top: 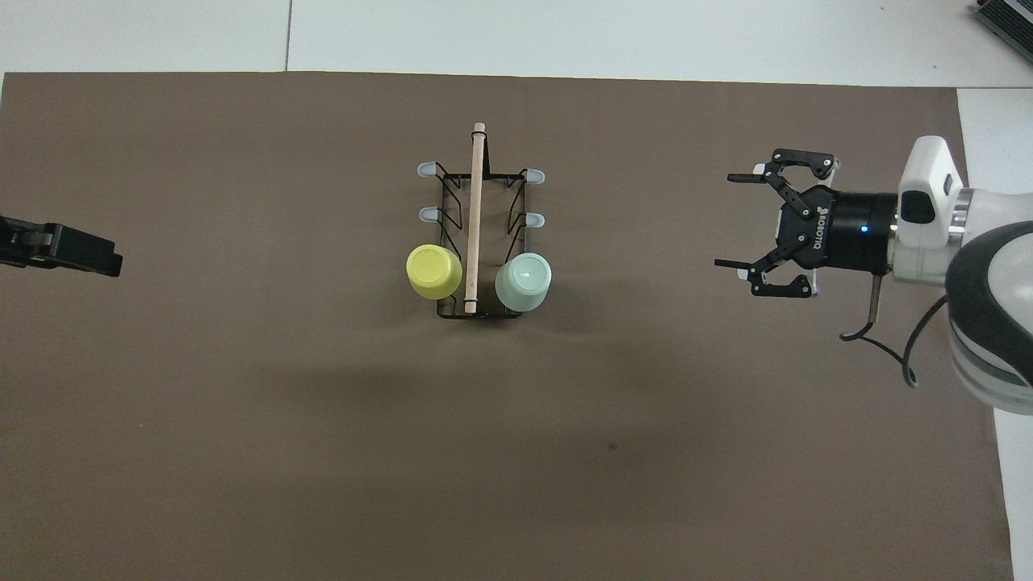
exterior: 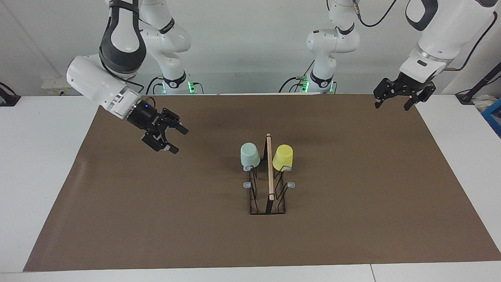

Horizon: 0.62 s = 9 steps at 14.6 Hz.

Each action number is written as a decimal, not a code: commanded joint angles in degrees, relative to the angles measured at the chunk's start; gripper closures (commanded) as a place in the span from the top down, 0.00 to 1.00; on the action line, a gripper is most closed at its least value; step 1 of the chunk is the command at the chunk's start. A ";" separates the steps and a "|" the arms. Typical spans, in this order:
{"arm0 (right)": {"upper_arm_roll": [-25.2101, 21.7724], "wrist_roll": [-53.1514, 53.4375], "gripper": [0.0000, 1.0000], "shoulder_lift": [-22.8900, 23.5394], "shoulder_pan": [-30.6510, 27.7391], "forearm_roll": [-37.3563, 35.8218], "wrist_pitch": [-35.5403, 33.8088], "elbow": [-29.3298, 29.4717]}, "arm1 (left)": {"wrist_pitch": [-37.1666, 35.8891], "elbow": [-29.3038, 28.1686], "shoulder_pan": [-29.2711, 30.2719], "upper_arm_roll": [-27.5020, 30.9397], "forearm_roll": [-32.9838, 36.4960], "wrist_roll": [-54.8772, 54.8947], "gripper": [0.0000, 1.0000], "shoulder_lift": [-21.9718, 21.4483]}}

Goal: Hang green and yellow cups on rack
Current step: 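Open the right gripper and pull it back from the green cup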

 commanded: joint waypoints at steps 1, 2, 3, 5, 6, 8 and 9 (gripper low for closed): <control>0.60 9.28 1.00 -0.56 -2.31 -11.45 -8.10 4.30 | -0.14 -1.95 0.33 -0.56 0.66 -0.83 1.00 -1.88; 0.60 12.36 1.00 -0.56 -2.49 -15.15 -11.27 6.15 | 0.21 -1.95 0.33 -0.56 0.66 -0.82 1.00 -1.88; 0.60 15.52 1.00 -0.73 -2.49 -18.49 -14.00 7.64 | 0.21 -2.03 0.33 -0.48 0.66 -0.91 1.00 -1.88; 0.86 21.68 1.00 -1.17 -2.31 -24.21 -17.52 9.85 | -0.22 -1.95 0.42 -0.48 0.66 -0.82 1.00 -1.88; 0.77 24.67 1.00 -1.26 -1.70 -26.06 -18.93 10.55 | -0.31 -1.95 0.60 -0.56 0.66 -1.00 1.00 -1.97; 1.39 31.08 1.00 -1.26 -1.09 -30.28 -21.13 11.87 | 0.04 -1.95 0.69 -0.48 0.66 -0.91 1.00 -2.06; 1.39 34.25 1.00 -1.26 -0.04 -31.78 -22.01 11.97 | -0.05 -1.95 0.69 -0.48 0.66 -0.91 1.00 -2.06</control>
